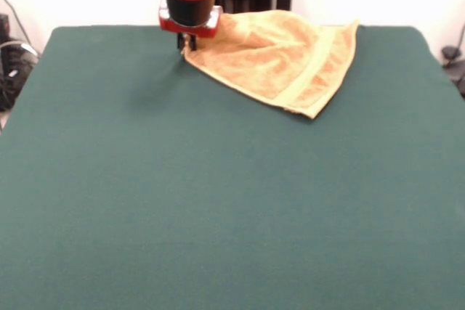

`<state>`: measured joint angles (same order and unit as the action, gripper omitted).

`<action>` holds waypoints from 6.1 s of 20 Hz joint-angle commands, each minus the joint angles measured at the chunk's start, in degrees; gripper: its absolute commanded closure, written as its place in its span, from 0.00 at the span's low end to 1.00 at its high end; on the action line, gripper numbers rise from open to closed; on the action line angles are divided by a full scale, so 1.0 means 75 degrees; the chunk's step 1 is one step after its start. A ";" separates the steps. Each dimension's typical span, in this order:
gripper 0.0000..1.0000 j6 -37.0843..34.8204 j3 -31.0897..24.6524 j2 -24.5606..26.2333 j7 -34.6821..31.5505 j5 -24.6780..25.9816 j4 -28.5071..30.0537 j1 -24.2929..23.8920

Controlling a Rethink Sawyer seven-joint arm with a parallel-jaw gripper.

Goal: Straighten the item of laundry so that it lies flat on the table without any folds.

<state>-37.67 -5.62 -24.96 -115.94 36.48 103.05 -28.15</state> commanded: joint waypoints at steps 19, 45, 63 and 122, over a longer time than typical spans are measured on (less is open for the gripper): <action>1.00 0.0632 -0.1109 0.2107 0.1114 0.0419 -0.2211 -0.0311; 1.00 -0.0781 -0.2363 0.1799 0.2019 0.1436 -0.2657 -0.0596; 1.00 -0.2015 -0.3383 0.2154 0.3457 0.1746 -0.3328 -0.1493; 1.00 -0.1093 -0.3145 0.1663 0.3043 0.1778 -0.2563 -0.1403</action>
<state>-54.60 -24.90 -23.96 -104.12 45.93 90.93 -40.56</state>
